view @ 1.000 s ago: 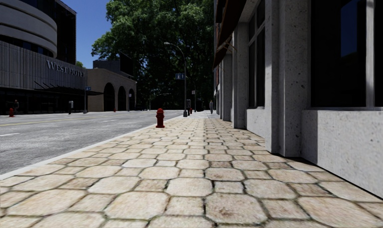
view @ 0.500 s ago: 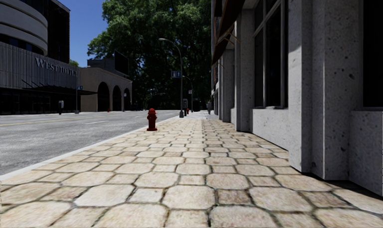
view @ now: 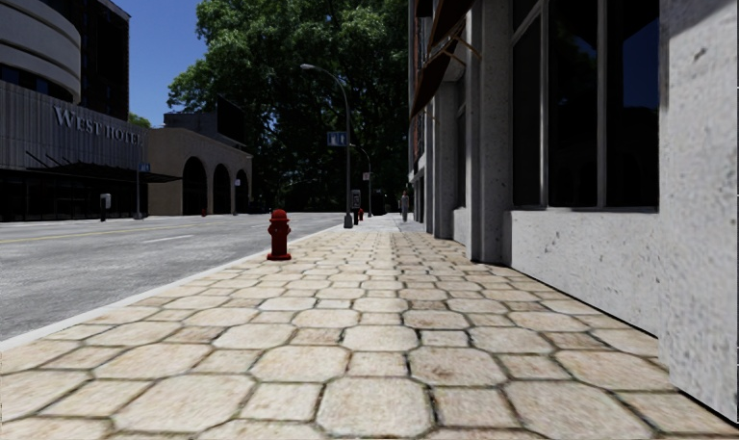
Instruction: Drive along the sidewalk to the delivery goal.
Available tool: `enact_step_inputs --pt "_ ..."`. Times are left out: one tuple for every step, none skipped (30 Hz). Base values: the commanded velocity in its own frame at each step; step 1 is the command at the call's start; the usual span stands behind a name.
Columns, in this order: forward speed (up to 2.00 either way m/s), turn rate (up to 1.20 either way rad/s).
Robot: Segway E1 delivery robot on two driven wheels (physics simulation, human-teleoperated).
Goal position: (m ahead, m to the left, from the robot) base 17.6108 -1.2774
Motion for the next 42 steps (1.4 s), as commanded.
enact_step_inputs --pt "2.00 -0.89" --pt "2.00 -0.08" --pt "2.00 -0.08" --pt "2.00 -0.02" --pt "2.00 0.00" --pt "2.00 0.00" --pt "2.00 0.00" --pt "2.00 0.00" --pt "2.00 0.00" --pt "2.00 0.00" --pt "2.00 0.00" --pt "2.00 0.00" --pt "2.00 0.00" --pt "2.00 0.00" --pt "2.00 0.00" --pt "2.00 0.00" --pt "2.00 0.00" --pt "2.00 0.00" --pt "2.00 0.00" --pt "2.00 0.00" --pt "2.00 0.00" --pt "2.00 0.00" --pt "2.00 0.00" --pt "2.00 0.00" --pt "2.00 0.00" --pt "2.00 0.00" --pt "2.00 0.00" --pt "2.00 0.00" --pt "2.00 0.00" --pt "2.00 0.00" --pt "2.00 0.00" --pt "2.00 0.00" --pt "2.00 0.00" --pt "2.00 0.00" --pt "2.00 0.00" --pt "2.00 0.00" --pt "2.00 0.00" --pt "2.00 0.00" --pt "2.00 0.00" --pt "2.00 0.00" --pt "2.00 0.00" --pt "2.00 0.00"
